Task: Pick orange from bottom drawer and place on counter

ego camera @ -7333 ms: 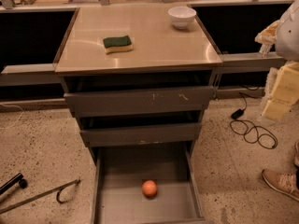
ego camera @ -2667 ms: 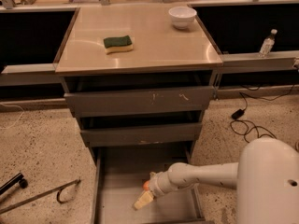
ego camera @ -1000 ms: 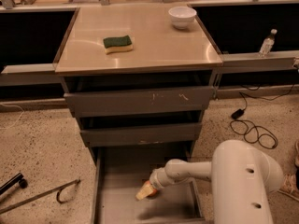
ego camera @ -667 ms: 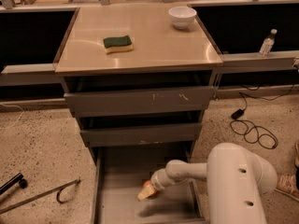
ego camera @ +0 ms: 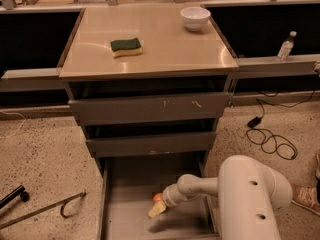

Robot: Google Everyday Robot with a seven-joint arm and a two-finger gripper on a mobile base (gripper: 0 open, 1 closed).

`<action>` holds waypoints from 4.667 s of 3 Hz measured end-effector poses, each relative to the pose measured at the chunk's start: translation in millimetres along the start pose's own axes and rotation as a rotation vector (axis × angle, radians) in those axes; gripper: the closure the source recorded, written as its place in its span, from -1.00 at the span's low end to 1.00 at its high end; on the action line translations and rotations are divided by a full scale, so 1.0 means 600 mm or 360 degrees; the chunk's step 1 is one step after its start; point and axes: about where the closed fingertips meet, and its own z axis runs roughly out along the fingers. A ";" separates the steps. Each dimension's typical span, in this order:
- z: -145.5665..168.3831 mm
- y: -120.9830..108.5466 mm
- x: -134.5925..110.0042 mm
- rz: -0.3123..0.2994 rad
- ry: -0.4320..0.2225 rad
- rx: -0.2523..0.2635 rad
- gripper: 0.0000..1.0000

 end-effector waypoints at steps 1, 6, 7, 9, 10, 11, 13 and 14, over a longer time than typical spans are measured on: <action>0.014 0.009 0.001 -0.0017 0.0021 0.0040 -1.00; 0.035 0.017 -0.009 -0.0040 0.0032 0.0057 -0.70; 0.035 0.017 -0.009 -0.0040 0.0032 0.0057 -1.00; 0.055 0.017 0.008 -0.0017 0.0075 0.0087 -1.00; 0.074 0.022 0.028 -0.0015 0.0131 0.0151 -1.00; 0.086 0.020 0.042 -0.0004 0.0155 0.0199 -1.00; 0.086 0.019 0.041 -0.0006 0.0153 0.0202 -0.18; 0.076 0.018 0.039 0.0001 0.0148 0.0172 0.32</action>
Offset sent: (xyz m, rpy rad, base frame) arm 0.0049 0.0371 -0.0173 -0.0587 -0.0456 0.0164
